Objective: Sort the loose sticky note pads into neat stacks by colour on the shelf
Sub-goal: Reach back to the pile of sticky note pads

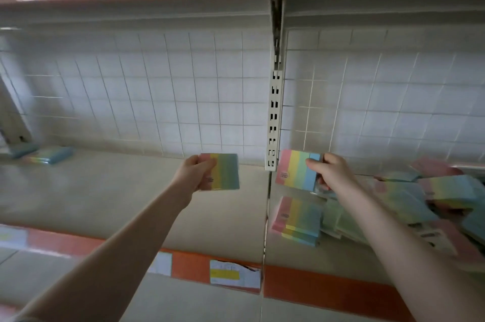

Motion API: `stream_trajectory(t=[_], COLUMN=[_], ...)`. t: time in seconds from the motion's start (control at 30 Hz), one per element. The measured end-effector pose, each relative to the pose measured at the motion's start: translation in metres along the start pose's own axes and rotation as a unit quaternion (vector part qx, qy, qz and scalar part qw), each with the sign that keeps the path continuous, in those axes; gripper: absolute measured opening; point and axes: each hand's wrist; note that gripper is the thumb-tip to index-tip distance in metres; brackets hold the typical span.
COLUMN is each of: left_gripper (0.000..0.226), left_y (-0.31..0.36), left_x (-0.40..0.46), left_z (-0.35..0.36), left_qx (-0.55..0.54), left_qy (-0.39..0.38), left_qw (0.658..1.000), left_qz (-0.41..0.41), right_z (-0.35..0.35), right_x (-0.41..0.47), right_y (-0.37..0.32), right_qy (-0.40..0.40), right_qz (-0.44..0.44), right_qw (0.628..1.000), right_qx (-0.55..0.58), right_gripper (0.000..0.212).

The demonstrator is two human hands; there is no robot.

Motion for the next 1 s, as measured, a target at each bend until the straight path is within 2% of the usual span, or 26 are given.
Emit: stream_trajectory(t=[0.23,0.57,0.93,1.0], left_gripper=[0.003,0.011,0.011,0.005], left_y=[-0.027,-0.067,-0.081,-0.081], left_x=[0.019,0.055,0.095,0.103], left_z=[-0.106,-0.295,-0.403,-0.419], left_qx=[-0.014,-0.010,0.012,0.026], left_qy=[0.017,0.042,0.070,0.078], left_qw=[1.000,0.998,0.995,0.994], left_qz=[-0.020,-0.055,-0.069,-0.065], right_z=[0.111,0.302,0.430,0.450], right_x=[-0.010,-0.031,-0.013,-0.002], right_y=[-0.025,-0.060,-0.108,-0.115], right_qy=[-0.010,-0.056,-0.114,-0.124], right_qz=[0.024,0.075,0.082,0.087], right_qw=[1.000,0.995,0.990,0.988], right_qx=[-0.014,0.020,0.000,0.004], right_gripper=[0.011,0.012,0.018,0.019])
Point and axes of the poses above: each hand's wrist, its own x-axis towards the middle knuckle, its own z-axis out of the palm, y = z × x, and after that the axes turned 14 degrees about z, right-handed
